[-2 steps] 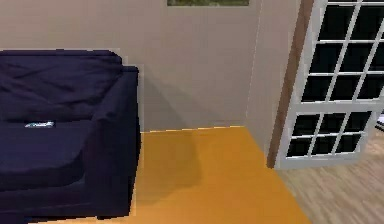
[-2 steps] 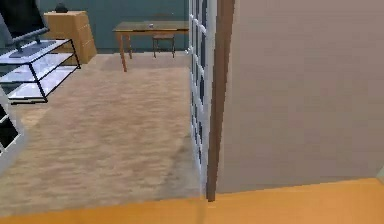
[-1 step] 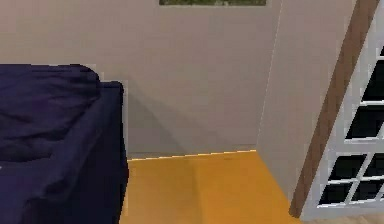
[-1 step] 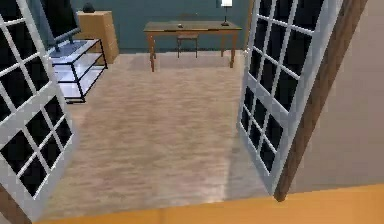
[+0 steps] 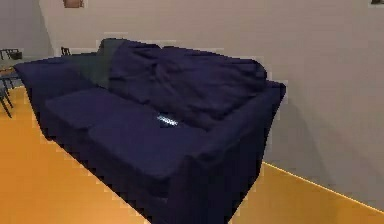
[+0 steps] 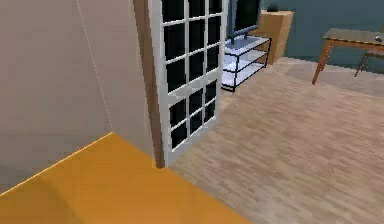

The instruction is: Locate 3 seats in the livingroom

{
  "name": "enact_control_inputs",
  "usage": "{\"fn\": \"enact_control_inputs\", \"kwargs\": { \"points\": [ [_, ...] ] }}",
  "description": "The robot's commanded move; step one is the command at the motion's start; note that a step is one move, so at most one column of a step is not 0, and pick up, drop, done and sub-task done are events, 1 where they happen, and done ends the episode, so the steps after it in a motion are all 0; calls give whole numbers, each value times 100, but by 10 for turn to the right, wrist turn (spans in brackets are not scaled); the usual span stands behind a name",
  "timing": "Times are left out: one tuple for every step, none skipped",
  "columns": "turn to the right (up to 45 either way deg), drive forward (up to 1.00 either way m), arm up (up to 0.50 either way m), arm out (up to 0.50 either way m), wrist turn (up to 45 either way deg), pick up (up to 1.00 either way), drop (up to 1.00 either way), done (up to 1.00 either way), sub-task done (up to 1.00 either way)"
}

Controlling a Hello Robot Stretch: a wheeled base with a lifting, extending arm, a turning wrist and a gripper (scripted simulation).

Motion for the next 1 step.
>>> {"fn": "enact_control_inputs", "kwargs": {
  "points": [
    [-150,0,0,0,0,0,0,0,0]
  ]
}}
